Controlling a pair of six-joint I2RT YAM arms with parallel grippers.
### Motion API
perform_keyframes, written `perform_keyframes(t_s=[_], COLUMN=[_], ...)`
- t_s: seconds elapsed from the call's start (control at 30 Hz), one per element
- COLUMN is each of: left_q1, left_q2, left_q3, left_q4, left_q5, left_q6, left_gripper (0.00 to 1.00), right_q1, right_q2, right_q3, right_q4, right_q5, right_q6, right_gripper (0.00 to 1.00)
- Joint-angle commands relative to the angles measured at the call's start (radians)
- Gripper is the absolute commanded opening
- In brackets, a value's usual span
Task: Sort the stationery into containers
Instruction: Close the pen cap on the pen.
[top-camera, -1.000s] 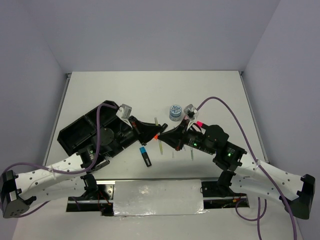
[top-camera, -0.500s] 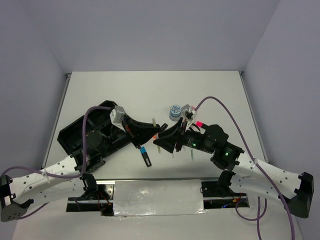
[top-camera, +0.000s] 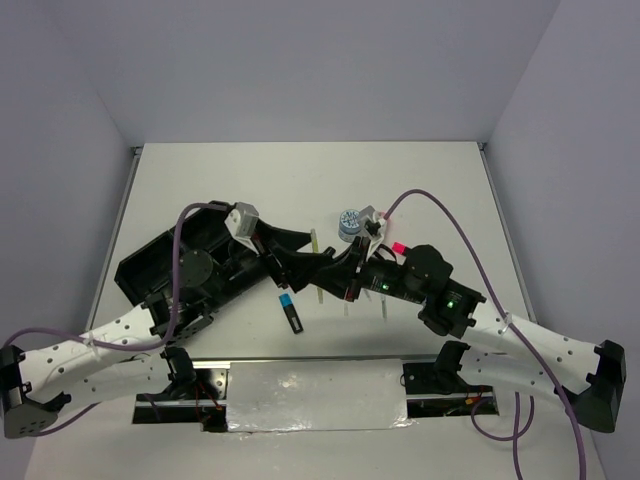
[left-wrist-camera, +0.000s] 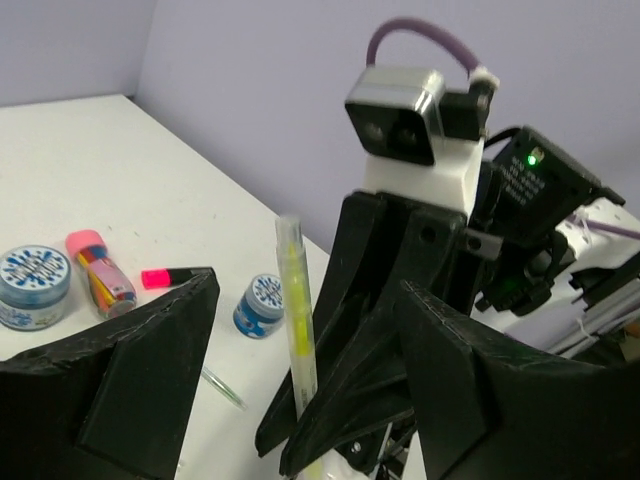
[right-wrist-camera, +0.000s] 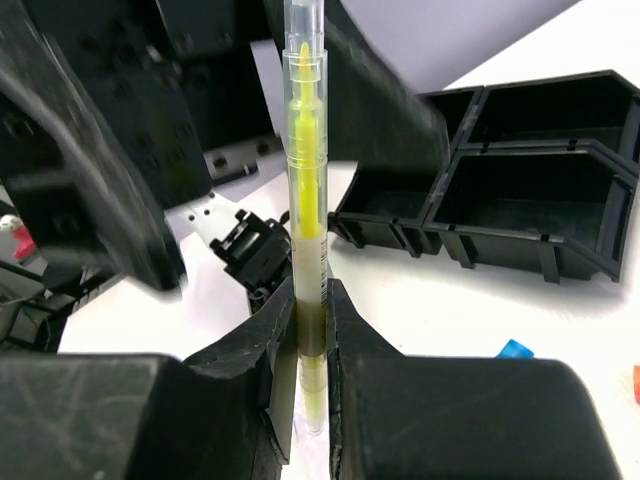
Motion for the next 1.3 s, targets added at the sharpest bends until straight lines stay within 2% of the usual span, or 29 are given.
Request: perform_keyframes(t_s=[0.0,0.23,0.37,0.6,0.7,0.73,0.9,1.0,1.03,1.1,1.13,1.27], left_q1=[-0.003,-0.002,-0.002,-0.002,-0.002,-0.002,-0.002,-0.002,-0.002,-0.002,-0.002,-0.002], left_q2=[-0.027,-0.030,-0.019,-0.005,-0.004,-0.001,0.015,0.022,0.027,0.033,0.039,0.056], left_q3=[0.075,0.148,0.153,0.150,0.144,0.148,0.165,0.165,0.167,0.167,0.170,0.162], left_q4=[-0.028,-0.111,-0.133,-0.163,-0.153,-0.153,-0.165,-0.170,-0.173,-0.177,-0.180,-0.187], left_q5=[-0.056,-0.107,-0.111,-0.128,-0.118,-0.116,-0.093,-0.085,-0.079,-0.073,-0.070,-0.030], left_q6=[0.052,0.083,0.075,0.057,0.050,0.050,0.050,0.046,0.044,0.037,0.034,0.011], left_gripper=[0.84,0.77,0.65,0.64,0.54,0.46,0.38,0.26,0.19,0.13,0.00,0.00], right_q1=[0.003,0.003,0.003,0.001,0.001,0.003,0.003,0.003,0.003,0.001,0.003,0.001], right_q2=[-0.018,-0.009,-0.007,-0.007,0.000,0.005,0.010,0.008,0.007,0.005,0.005,0.011], right_q3=[0.041,0.061,0.071,0.076,0.080,0.080,0.080,0.080,0.080,0.084,0.091,0.154], right_q4=[-0.017,-0.043,-0.050,-0.051,-0.051,-0.053,-0.048,-0.047,-0.048,-0.053,-0.057,-0.106], right_q5=[0.014,0.006,0.011,0.012,0.008,0.008,0.003,0.006,0.009,0.018,0.024,0.064], right_q6=[-0.021,-0.033,-0.033,-0.032,-0.033,-0.033,-0.033,-0.032,-0.032,-0.033,-0.036,-0.067], right_gripper=[0.00,0.00,0.00,0.00,0.00,0.00,0.00,0.00,0.00,0.00,0.00,0.00])
